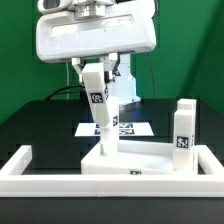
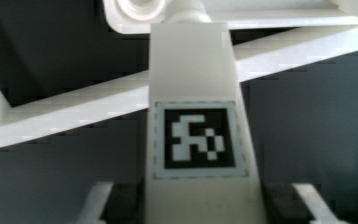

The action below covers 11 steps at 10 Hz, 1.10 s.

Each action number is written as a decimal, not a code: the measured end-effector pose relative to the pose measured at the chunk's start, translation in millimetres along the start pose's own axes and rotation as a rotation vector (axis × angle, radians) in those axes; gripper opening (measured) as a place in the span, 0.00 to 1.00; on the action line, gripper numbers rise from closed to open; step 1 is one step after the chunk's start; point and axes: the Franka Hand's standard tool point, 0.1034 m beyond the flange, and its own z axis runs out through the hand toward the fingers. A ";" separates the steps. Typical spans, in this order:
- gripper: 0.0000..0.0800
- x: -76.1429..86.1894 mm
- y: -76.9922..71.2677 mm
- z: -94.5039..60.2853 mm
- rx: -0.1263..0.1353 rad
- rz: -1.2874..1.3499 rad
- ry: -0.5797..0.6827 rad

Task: Assemble desk

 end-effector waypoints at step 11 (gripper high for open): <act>0.36 0.6 -7.8 5.1 -0.053 0.134 0.120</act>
Offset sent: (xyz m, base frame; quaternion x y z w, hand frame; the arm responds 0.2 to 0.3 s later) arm 0.0000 0.0000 0.0000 0.0000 0.0000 0.0000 1.0000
